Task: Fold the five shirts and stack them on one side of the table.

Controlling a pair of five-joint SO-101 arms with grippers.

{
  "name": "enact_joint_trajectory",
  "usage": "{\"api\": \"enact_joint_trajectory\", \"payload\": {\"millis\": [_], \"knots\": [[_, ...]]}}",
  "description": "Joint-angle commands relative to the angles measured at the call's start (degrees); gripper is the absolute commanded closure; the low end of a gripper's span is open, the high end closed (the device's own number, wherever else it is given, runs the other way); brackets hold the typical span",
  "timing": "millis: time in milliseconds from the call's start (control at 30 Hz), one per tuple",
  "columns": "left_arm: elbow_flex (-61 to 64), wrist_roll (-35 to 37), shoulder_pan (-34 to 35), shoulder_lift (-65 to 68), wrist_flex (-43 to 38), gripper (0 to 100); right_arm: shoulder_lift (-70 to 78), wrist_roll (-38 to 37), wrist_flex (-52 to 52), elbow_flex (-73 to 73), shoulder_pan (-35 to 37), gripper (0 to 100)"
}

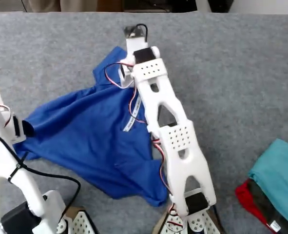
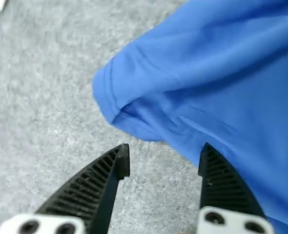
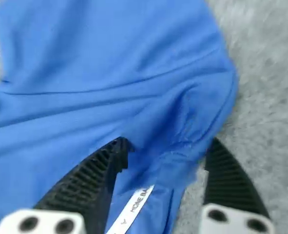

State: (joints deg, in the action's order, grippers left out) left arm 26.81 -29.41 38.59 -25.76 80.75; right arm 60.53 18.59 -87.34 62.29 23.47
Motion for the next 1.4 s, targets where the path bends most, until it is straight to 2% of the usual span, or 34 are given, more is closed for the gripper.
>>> {"api": "enact_joint_trajectory", "payload": {"millis": [0,67,200,367,467,667,767,900,1000,1167,1267,1367], "knots": [[-0.1,0.6,1.7,-1.0,0.1,76,0.0,-0.4,-2.0,0.5,-1.6,91.8],[1.2,0.6,1.8,-1.0,-0.8,76,0.0,-3.1,-5.7,0.6,-2.9,99.8],[6.2,0.6,1.8,-1.3,-6.0,76,0.0,-3.3,-15.1,4.2,-5.5,99.5],[8.9,0.6,1.9,-1.5,-8.2,76,-2.9,-7.1,-15.0,2.2,-13.7,99.3],[8.9,0.7,1.9,-1.3,-8.2,76,-7.4,-10.3,-15.0,-4.7,-18.3,99.3],[9.0,1.0,1.2,-1.0,-10.4,76,-20.3,-18.3,-14.9,-29.0,-23.8,99.3],[8.9,6.2,-0.3,-1.0,-14.5,76,-26.3,-23.4,-14.8,-40.7,-24.6,99.2],[8.8,14.2,-7.8,-1.0,-18.0,76,-33.3,-26.7,-13.5,-50.0,-27.2,99.0],[8.9,20.9,-16.5,-0.9,-18.9,76,-37.2,-27.8,-11.3,-53.3,-30.5,97.7],[9.3,30.6,-28.7,1.9,-24.0,76,-41.9,-29.0,-10.6,-53.5,-33.5,80.3],[10.2,32.9,-32.8,8.8,-25.1,76,-45.1,-31.6,-10.7,-53.4,-33.6,72.4],[12.9,30.5,-35.3,17.5,-25.1,76,-48.4,-32.2,-10.2,-52.7,-33.5,72.1]]}}
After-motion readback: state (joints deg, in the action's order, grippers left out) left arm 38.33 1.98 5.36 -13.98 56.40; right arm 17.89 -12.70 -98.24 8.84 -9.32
